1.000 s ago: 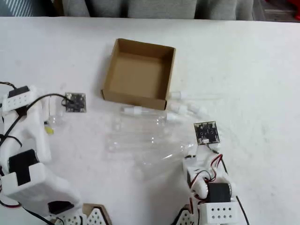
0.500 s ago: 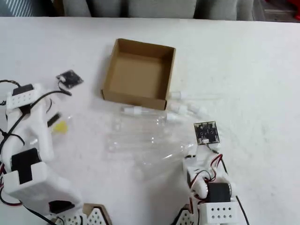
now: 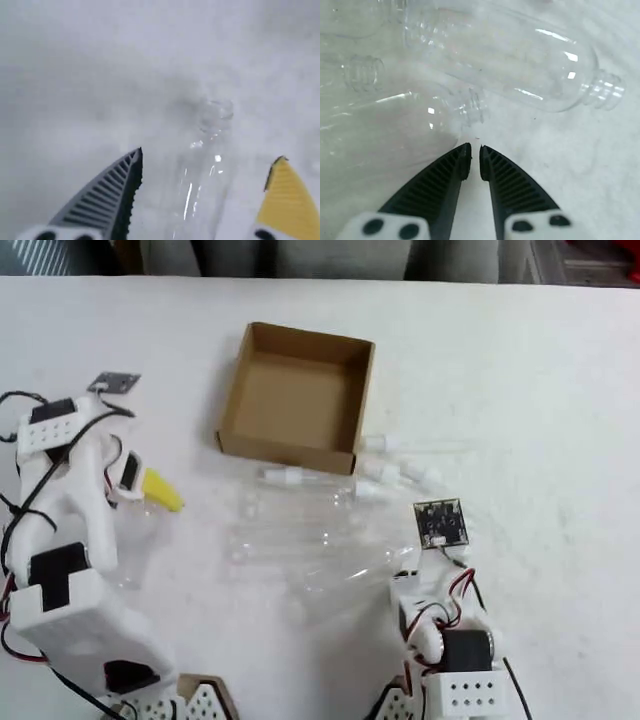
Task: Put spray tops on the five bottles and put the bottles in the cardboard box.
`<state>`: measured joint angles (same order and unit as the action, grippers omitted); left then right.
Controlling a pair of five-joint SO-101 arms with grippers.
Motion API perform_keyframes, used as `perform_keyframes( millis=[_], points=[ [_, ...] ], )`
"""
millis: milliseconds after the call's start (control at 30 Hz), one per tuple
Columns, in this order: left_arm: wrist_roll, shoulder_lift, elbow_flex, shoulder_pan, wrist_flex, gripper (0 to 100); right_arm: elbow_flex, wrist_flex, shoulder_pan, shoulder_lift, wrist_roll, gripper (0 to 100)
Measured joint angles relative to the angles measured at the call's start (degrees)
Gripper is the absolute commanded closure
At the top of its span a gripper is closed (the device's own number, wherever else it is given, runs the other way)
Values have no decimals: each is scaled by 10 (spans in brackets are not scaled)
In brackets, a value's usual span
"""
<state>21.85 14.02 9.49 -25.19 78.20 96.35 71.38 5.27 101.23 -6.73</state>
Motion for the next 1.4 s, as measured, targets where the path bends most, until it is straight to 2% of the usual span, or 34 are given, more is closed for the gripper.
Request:
perform_keyframes(
  millis=[367, 567, 667, 900, 1067, 1233, 1400],
  points=[
    [-2, 0, -146, -1, 147, 619, 0, 0, 0, 0, 0, 982],
    [-2, -2, -118, -1, 190, 619, 0, 0, 0, 0, 0, 982],
    [-2, -46, -40, -1, 156, 619, 0, 0, 0, 0, 0, 982],
    [-19, -227, 156, 3, 11, 619, 0, 0, 0, 0, 0, 982],
    [-26, -222, 158, 4, -19, 619, 0, 0, 0, 0, 0, 982],
    [-26, -124, 100, 2, -37, 619, 0, 0, 0, 0, 0, 982],
    [19, -51, 75, -2, -37, 619, 0, 0, 0, 0, 0, 982]
  ],
)
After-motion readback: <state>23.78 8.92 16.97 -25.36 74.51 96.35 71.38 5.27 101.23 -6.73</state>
